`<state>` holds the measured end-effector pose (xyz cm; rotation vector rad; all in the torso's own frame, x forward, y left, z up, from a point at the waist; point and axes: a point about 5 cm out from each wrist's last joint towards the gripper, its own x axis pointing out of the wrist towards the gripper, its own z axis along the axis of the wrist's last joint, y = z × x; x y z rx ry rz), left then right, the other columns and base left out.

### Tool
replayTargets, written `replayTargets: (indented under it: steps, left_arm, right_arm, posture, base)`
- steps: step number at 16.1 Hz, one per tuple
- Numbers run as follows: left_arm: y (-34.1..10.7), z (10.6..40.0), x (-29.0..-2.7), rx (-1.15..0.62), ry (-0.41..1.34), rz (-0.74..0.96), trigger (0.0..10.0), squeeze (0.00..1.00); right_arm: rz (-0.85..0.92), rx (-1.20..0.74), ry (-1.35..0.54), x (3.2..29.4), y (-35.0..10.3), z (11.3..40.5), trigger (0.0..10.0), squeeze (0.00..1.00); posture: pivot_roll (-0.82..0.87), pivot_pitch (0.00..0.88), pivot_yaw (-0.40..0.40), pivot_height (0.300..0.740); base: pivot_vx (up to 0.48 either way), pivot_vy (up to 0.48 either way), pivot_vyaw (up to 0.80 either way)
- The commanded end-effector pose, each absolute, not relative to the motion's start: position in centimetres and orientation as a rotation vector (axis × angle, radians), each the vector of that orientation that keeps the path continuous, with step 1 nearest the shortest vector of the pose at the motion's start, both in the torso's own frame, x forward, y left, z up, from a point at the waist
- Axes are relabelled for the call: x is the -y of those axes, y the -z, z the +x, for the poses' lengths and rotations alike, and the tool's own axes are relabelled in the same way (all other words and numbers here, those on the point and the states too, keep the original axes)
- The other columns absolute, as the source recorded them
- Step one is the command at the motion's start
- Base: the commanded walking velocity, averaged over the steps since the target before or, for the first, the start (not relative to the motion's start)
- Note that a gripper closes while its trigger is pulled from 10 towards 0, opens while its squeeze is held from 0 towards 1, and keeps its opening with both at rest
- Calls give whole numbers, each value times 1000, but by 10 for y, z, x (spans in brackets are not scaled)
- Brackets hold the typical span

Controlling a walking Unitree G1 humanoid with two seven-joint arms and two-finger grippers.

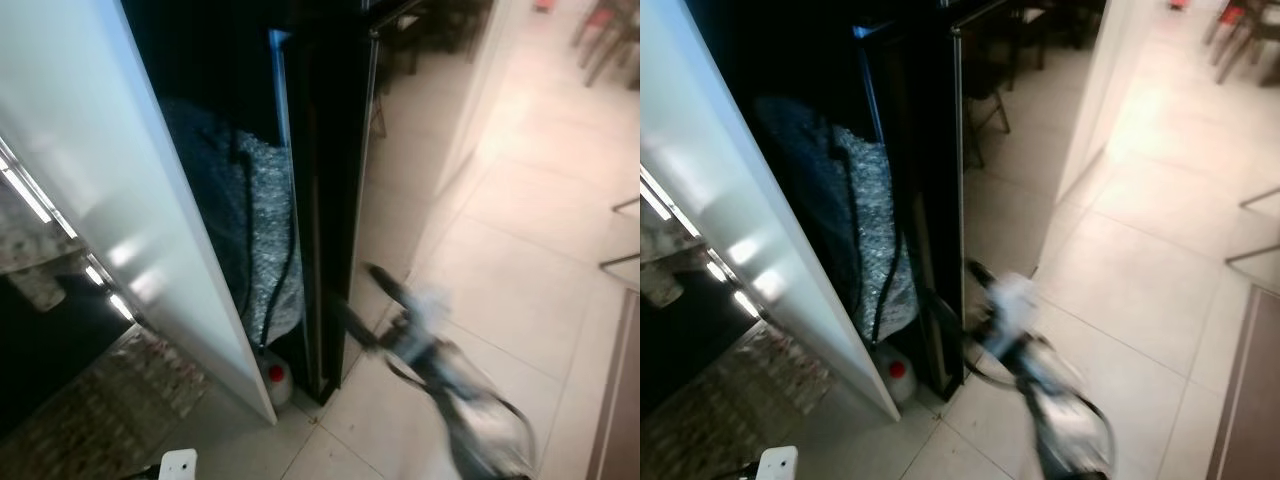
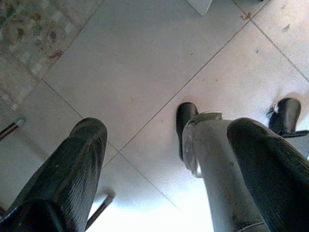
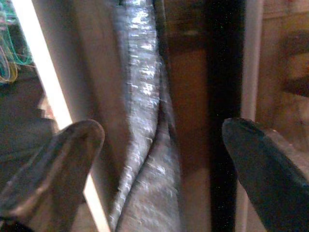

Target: Restocking fridge

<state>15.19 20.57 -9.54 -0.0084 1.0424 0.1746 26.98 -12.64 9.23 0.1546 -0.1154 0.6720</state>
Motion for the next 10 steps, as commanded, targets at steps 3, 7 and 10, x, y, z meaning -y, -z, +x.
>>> replayTargets:
  steps: [3, 7, 10]
  left_arm:
    - [97, 148, -209, -1066, -148, 28, 10000, 0]
    - [96, 149, -208, -1065, -137, 32, 10000, 0]
    - [96, 149, -208, -1063, -148, 21, 10000, 0]
  right_arm:
    - [295, -53, -57, 240, -39, 266, 10000, 0]
    - [142, -835, 206, 258, 72, 162, 10000, 0]
    - [161, -973, 219, 241, 91, 132, 10000, 0]
  posture:
    - [-75, 39, 83, 740]
    - [-56, 14, 83, 740]
    - [-47, 24, 80, 740]
  base:
    - [0, 0, 0]
    - [0, 0, 0]
    - [0, 0, 0]
